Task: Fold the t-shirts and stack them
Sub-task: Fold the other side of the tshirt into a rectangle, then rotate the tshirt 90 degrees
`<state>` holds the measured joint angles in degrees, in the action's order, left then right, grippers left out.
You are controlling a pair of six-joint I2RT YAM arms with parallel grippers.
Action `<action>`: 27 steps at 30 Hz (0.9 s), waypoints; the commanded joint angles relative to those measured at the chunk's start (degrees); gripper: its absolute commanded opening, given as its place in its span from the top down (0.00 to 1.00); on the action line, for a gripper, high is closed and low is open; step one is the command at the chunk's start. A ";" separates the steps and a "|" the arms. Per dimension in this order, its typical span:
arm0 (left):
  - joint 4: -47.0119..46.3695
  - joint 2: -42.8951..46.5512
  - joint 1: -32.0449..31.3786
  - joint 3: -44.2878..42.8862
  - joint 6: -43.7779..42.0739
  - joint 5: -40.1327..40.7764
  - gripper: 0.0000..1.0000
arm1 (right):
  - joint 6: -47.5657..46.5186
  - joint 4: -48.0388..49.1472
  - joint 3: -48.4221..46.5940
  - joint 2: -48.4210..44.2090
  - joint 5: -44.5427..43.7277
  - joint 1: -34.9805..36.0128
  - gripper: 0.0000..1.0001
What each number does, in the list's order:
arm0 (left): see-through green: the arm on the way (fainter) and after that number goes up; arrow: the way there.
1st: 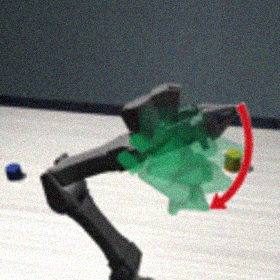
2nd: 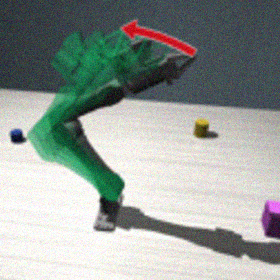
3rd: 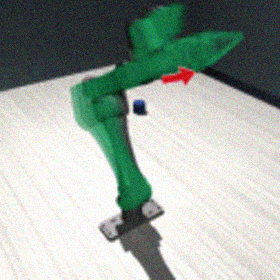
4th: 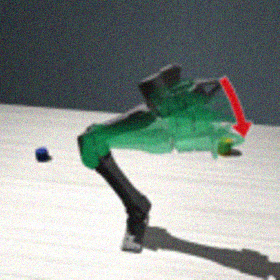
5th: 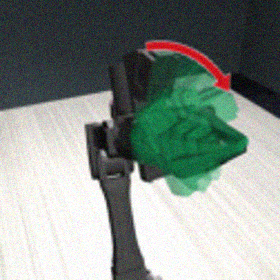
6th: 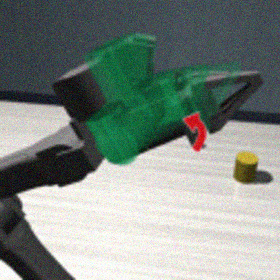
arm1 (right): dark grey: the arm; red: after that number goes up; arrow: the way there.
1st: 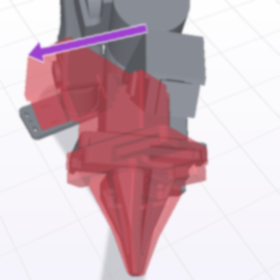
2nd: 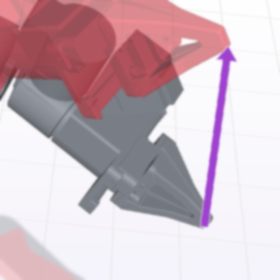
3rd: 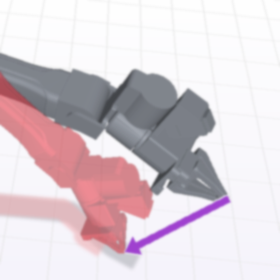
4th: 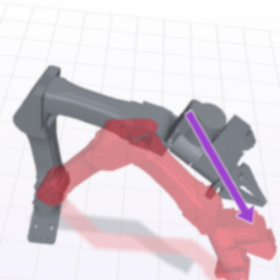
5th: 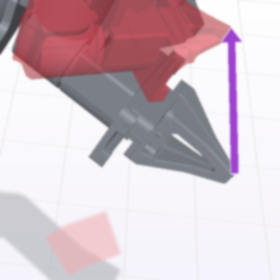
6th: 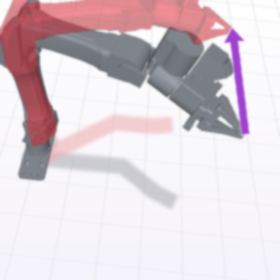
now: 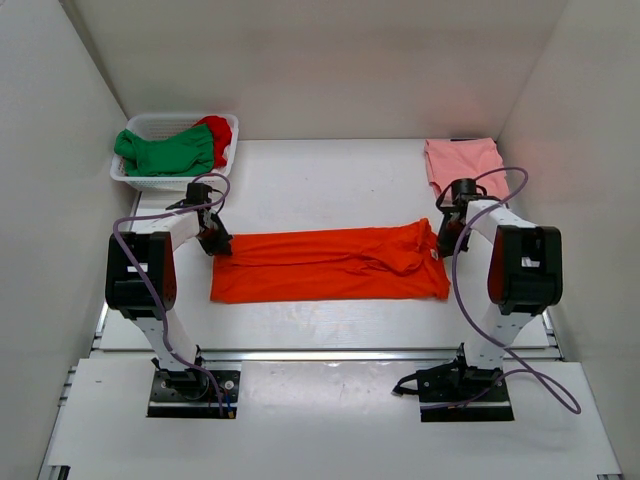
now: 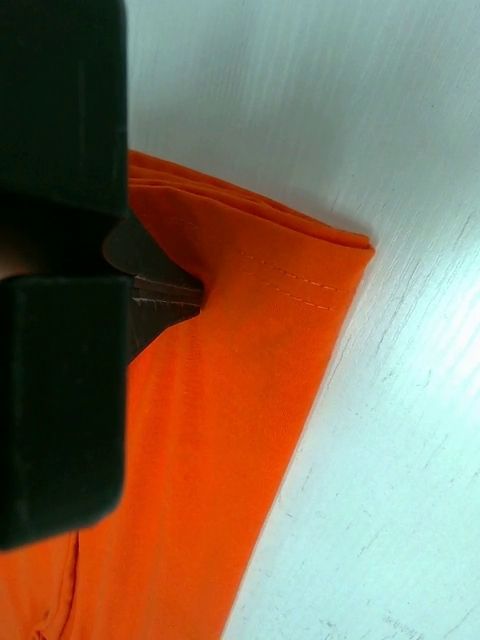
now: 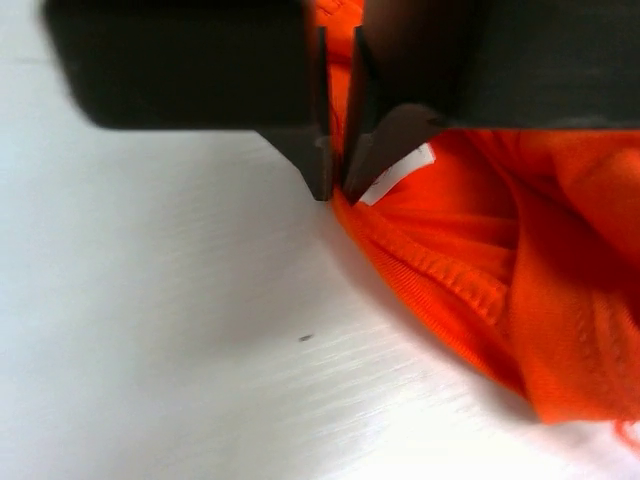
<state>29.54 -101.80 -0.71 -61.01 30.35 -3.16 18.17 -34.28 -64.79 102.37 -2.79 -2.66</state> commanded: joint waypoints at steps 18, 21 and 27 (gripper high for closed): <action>-3.25 10.21 -2.80 -4.03 -4.15 -8.78 0.75 | 5.11 0.18 2.90 -13.78 -4.08 13.82 0.49; -3.97 10.48 -6.22 -4.46 -6.69 -10.38 0.72 | 7.57 0.45 5.55 -12.81 -3.10 15.57 0.51; 1.13 3.73 -10.98 -5.70 -7.15 -7.92 0.72 | 10.83 -0.87 10.82 -11.93 -1.79 18.21 0.71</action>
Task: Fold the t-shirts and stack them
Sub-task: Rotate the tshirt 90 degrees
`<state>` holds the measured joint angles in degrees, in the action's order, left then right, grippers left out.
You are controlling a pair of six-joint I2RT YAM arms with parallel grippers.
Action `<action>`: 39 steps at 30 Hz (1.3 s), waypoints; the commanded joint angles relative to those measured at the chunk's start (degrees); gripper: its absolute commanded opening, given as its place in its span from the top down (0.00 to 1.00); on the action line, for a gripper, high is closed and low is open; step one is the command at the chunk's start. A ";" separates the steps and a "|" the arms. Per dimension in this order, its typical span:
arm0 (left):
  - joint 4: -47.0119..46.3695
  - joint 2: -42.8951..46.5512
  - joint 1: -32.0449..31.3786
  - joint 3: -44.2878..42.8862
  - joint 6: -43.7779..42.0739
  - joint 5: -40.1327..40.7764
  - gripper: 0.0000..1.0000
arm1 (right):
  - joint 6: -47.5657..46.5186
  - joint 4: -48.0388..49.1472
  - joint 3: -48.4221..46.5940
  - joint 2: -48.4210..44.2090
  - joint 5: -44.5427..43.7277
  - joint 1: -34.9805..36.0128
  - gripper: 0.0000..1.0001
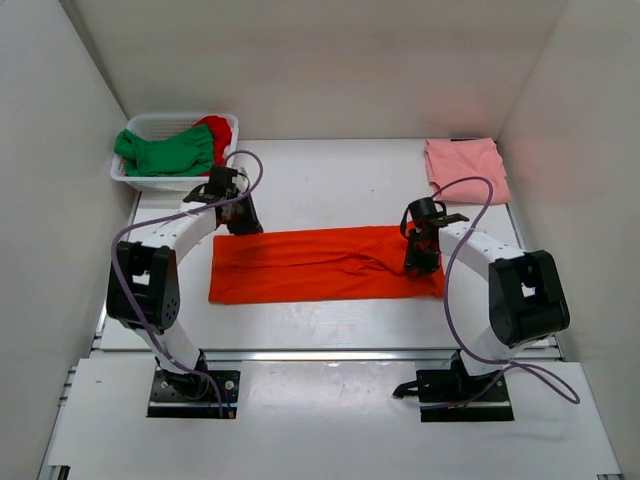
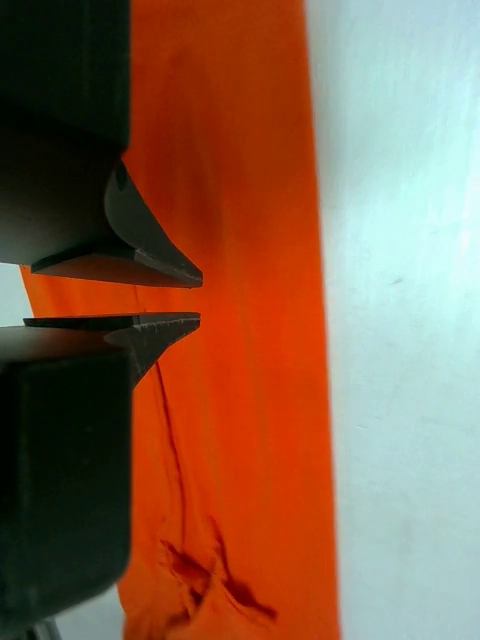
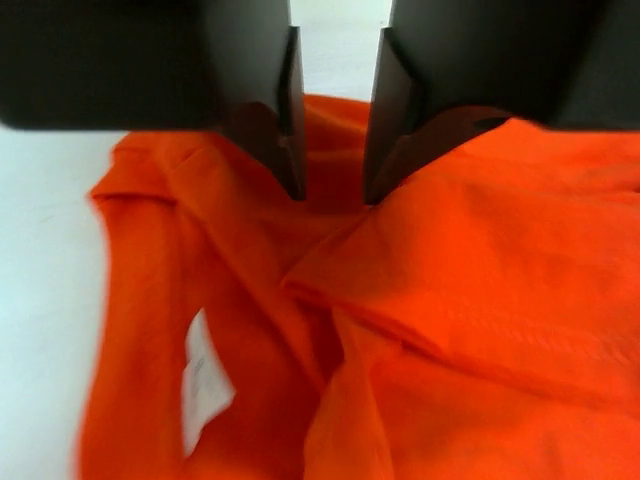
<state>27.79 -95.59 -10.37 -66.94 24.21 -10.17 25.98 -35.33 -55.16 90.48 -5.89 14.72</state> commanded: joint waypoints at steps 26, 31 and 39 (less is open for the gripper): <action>25.82 -16.82 -22.06 -3.54 -11.64 -22.87 0.79 | -14.90 -19.97 -95.94 62.46 25.86 0.83 0.71; 22.67 -13.31 -14.44 -18.02 -6.20 -23.65 0.77 | -17.98 -12.42 -84.45 46.06 17.68 0.66 0.51; 19.40 -30.75 -8.61 -46.68 -0.04 -24.11 0.77 | -11.67 1.28 -36.00 9.84 13.79 1.88 0.31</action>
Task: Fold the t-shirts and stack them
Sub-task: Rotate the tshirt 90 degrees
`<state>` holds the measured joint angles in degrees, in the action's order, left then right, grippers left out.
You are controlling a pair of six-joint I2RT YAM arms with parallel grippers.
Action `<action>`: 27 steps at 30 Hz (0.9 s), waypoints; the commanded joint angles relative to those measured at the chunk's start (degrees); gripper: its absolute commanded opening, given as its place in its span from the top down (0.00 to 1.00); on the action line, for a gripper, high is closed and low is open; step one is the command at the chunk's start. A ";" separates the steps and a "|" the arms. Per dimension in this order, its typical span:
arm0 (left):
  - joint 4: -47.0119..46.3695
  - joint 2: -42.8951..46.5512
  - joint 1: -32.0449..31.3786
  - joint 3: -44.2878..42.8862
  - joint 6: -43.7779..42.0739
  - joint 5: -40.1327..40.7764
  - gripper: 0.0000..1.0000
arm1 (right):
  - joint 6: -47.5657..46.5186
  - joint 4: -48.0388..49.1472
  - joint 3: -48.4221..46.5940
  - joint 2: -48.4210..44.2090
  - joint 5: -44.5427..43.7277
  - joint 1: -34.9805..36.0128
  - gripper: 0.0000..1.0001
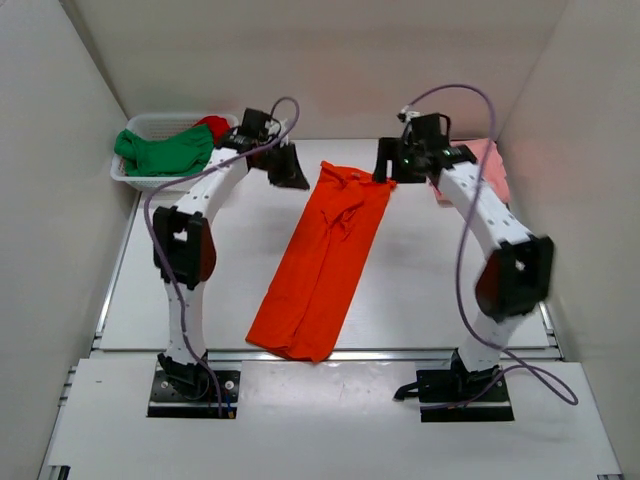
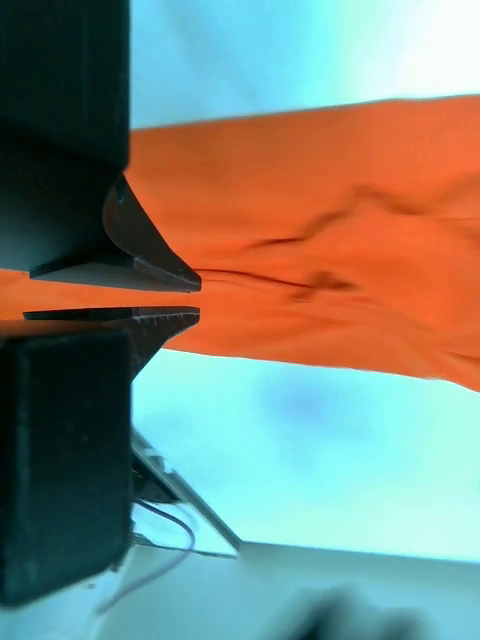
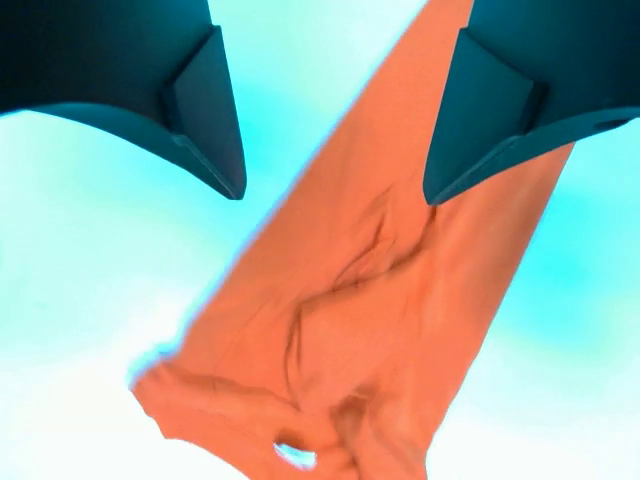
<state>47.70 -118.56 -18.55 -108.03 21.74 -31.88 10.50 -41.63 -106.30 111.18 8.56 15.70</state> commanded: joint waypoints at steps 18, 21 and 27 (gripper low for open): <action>-4.38 -39.99 -3.08 -37.87 13.76 3.57 0.77 | 18.07 25.38 55.24 -16.00 7.27 29.21 0.46; -5.51 -40.16 -1.85 -37.44 16.04 7.17 0.78 | 15.88 21.42 56.20 -14.85 6.73 25.53 0.46; -5.70 -40.43 1.05 -36.82 20.19 10.86 0.77 | 5.17 13.43 50.86 -12.13 2.70 17.97 0.45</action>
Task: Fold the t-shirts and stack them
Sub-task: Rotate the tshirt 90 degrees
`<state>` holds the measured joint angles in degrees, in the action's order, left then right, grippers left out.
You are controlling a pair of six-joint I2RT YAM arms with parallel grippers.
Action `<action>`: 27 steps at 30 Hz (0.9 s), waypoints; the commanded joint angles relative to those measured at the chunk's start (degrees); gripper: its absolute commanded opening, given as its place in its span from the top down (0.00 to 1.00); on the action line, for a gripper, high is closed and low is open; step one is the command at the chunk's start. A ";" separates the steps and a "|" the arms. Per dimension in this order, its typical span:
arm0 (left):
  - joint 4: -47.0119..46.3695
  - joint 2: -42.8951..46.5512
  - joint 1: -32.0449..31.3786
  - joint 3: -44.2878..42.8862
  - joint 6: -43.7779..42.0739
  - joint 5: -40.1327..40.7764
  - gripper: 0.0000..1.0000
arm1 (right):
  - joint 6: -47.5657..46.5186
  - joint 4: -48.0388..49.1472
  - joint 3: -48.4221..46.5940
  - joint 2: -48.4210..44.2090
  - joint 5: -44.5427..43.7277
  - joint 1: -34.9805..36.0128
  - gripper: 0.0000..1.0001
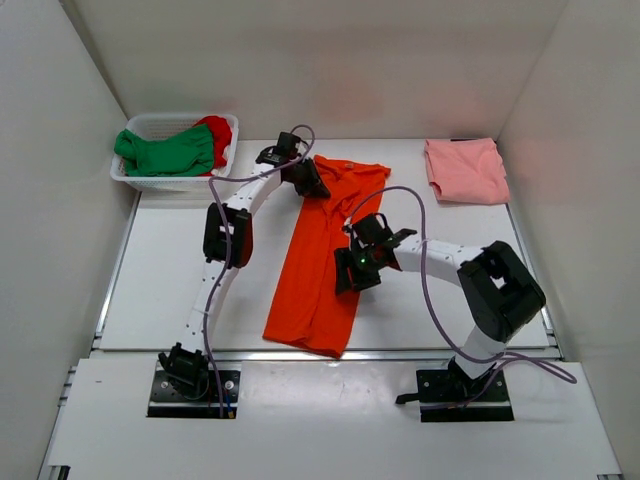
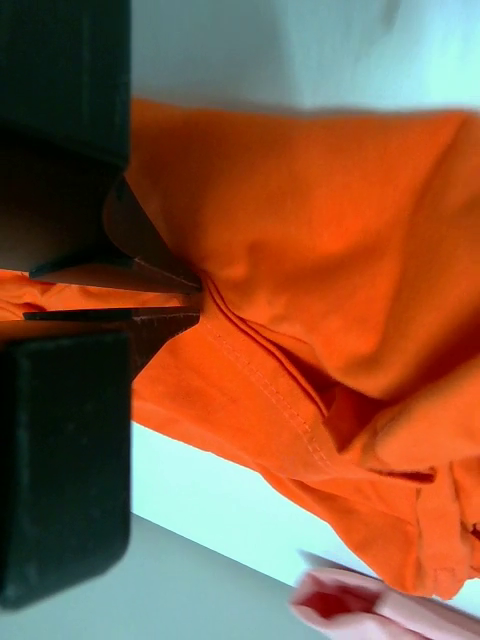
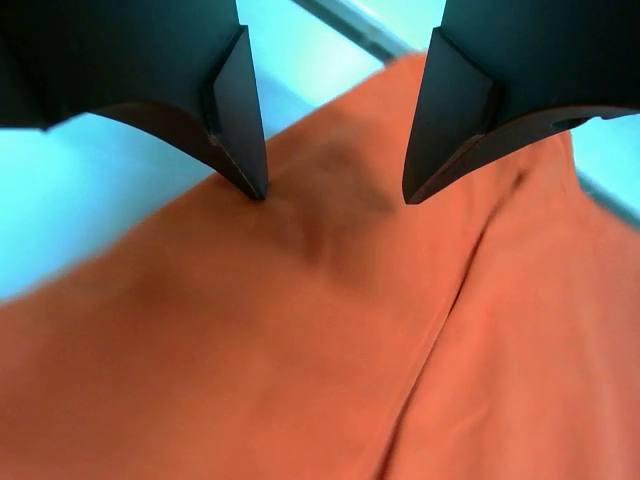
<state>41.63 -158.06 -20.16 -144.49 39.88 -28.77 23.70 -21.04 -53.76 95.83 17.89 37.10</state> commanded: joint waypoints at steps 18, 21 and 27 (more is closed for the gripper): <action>-18.33 2.28 5.23 -17.68 20.73 -24.92 0.49 | -12.20 -11.56 -17.26 2.63 -12.43 -5.20 0.27; 12.40 13.17 2.07 -16.02 -1.56 -15.64 0.50 | -3.00 -10.96 -11.06 -5.00 -16.57 -5.55 0.25; 20.00 44.93 -8.83 34.43 -15.55 19.65 0.54 | 15.90 -4.55 13.99 -26.62 -25.44 -2.13 0.38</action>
<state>55.66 -128.81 -23.81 -132.90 33.65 -23.20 27.77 -27.22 -47.62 74.87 -1.37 32.47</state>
